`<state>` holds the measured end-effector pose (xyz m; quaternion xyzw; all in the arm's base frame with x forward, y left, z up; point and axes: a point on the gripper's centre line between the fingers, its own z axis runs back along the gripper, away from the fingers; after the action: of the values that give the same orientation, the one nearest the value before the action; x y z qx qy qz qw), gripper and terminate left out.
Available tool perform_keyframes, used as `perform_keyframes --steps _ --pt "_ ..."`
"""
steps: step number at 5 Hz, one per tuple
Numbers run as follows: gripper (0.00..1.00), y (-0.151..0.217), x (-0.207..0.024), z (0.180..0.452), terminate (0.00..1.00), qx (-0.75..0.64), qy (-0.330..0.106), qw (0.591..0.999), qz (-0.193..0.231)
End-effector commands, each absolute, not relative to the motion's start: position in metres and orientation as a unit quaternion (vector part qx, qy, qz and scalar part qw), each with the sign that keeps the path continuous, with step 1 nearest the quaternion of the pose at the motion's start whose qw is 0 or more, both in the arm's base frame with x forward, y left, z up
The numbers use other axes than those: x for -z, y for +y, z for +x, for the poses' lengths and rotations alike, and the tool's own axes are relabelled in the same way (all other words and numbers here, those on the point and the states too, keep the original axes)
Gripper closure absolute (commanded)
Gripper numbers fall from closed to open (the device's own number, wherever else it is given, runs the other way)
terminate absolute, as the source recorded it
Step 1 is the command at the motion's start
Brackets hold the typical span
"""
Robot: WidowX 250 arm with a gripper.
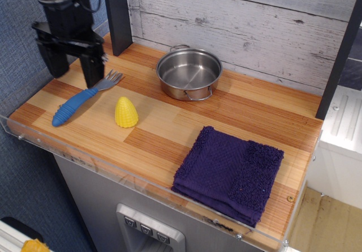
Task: Place fork on top of purple cloth.
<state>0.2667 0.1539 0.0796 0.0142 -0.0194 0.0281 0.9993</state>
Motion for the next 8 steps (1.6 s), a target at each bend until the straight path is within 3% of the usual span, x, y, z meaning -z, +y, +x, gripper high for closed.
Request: perform_keyframes --steps 1,4,5,6,7,8 --pt "0.00 0.176 -0.079 0.266 0.00 -0.041 -0.023 0.998 0.034" --pt "0.00 0.161 -0.024 0.263 0.00 -0.041 0.022 0.998 0.038" --pt "0.00 0.170 -0.013 0.260 0.00 -0.066 0.034 0.997 0.035" --pt "0.00 0.189 -0.022 0.265 0.00 -0.080 0.027 0.996 0.038" --pt "1.00 0.199 -0.024 0.264 0.00 -0.089 0.018 0.995 0.039" --pt "1.00 0.192 -0.025 0.259 0.00 -0.083 0.023 0.996 0.032"
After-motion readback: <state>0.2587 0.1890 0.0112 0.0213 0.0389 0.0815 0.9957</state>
